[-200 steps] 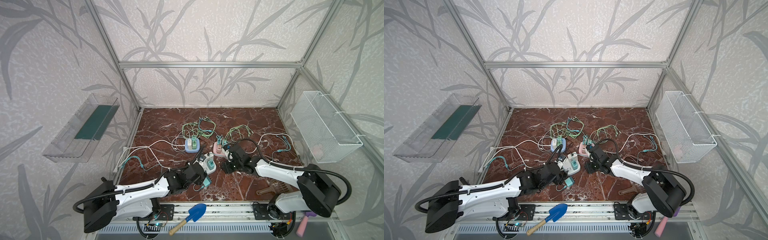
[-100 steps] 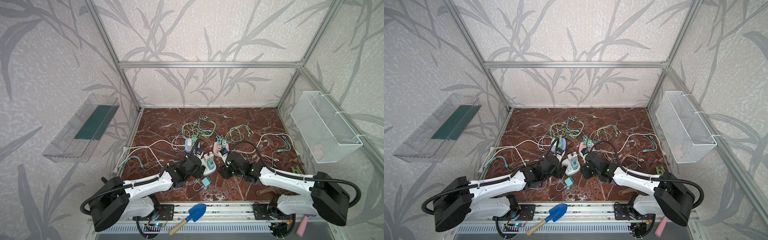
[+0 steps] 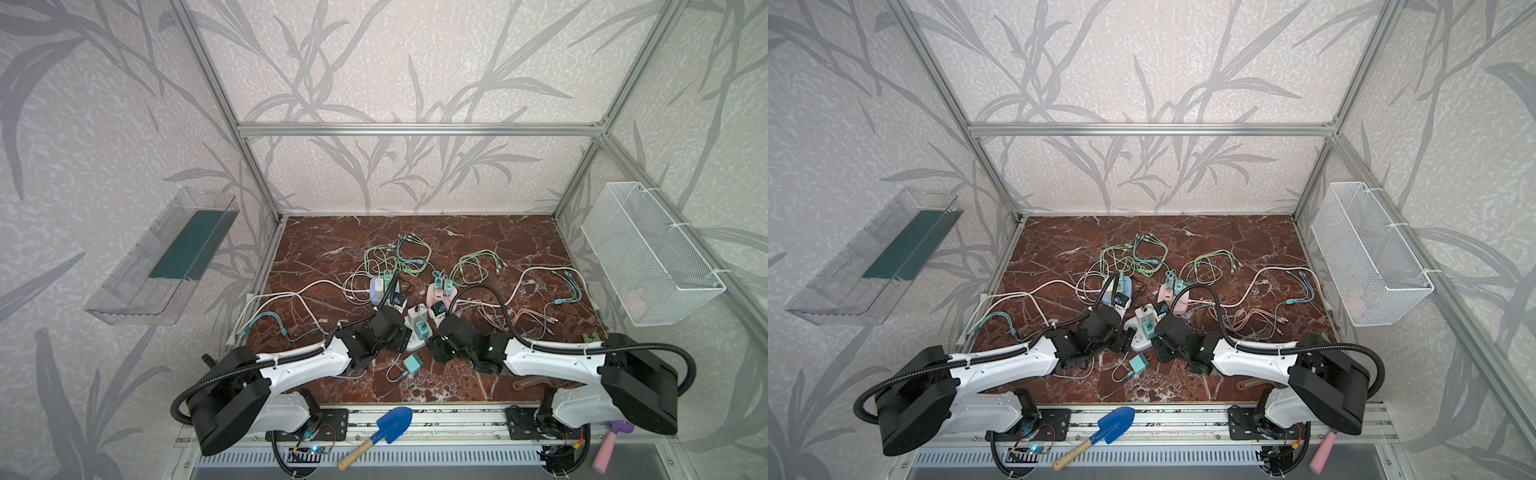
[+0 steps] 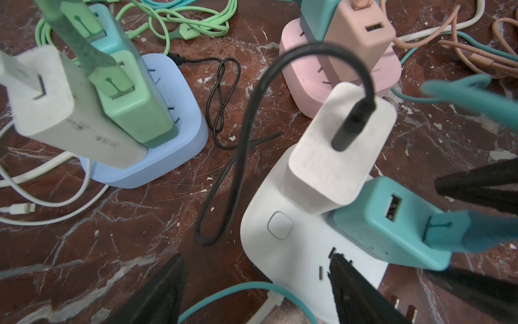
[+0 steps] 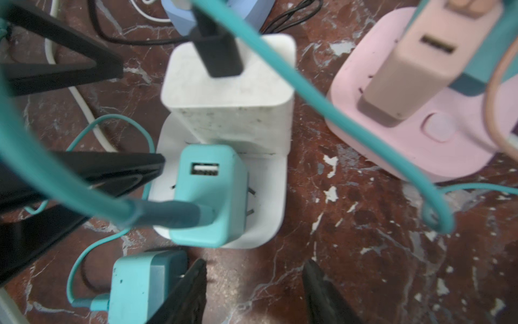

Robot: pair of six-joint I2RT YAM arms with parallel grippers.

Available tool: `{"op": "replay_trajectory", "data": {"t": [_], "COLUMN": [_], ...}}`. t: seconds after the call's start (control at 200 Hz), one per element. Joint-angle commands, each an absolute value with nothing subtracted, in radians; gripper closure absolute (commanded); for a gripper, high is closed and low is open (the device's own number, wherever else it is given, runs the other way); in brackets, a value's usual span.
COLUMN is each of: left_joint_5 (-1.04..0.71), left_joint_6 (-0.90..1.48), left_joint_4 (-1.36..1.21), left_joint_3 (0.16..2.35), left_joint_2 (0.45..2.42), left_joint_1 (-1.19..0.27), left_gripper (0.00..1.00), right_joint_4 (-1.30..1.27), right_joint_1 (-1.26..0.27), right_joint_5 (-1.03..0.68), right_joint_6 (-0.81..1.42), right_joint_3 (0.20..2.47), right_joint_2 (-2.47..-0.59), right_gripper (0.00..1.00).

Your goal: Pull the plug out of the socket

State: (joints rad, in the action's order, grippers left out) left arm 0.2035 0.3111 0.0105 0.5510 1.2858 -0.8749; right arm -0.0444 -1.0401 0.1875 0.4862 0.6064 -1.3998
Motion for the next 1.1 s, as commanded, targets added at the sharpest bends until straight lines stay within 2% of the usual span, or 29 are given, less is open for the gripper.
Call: {"op": "replay_trajectory", "data": {"t": [0.0, 0.385, 0.595, 0.74, 0.94, 1.095], "left_joint_5": [0.189, 0.172, 0.150, 0.133, 0.126, 0.116], "left_joint_6": [0.327, 0.333, 0.334, 0.341, 0.344, 0.345], "left_joint_4": [-0.019, -0.054, -0.065, -0.071, -0.081, -0.076], "left_joint_3": [0.550, 0.503, 0.503, 0.501, 0.504, 0.517], "left_joint_2": [1.295, 1.299, 1.314, 1.335, 1.365, 1.400], "left_joint_1": [-0.867, -0.851, -0.845, -0.841, -0.839, -0.839], "left_gripper": [0.19, 0.19, 0.19, 0.19, 0.20, 0.21], "right_joint_4": [-0.095, -0.087, -0.107, -0.101, -0.090, -0.071], "right_joint_1": [-1.065, -1.073, -1.073, -1.071, -1.065, -1.065], "right_joint_5": [0.230, 0.309, 0.301, 0.306, 0.294, 0.299], "right_joint_6": [0.500, 0.520, 0.499, 0.509, 0.509, 0.499], "right_joint_3": [0.652, 0.708, 0.731, 0.734, 0.764, 0.784], "right_joint_2": [-1.417, -1.506, -1.546, -1.553, -1.570, -1.572], "right_gripper": [0.44, 0.45, 0.56, 0.60, 0.75, 0.81]}}
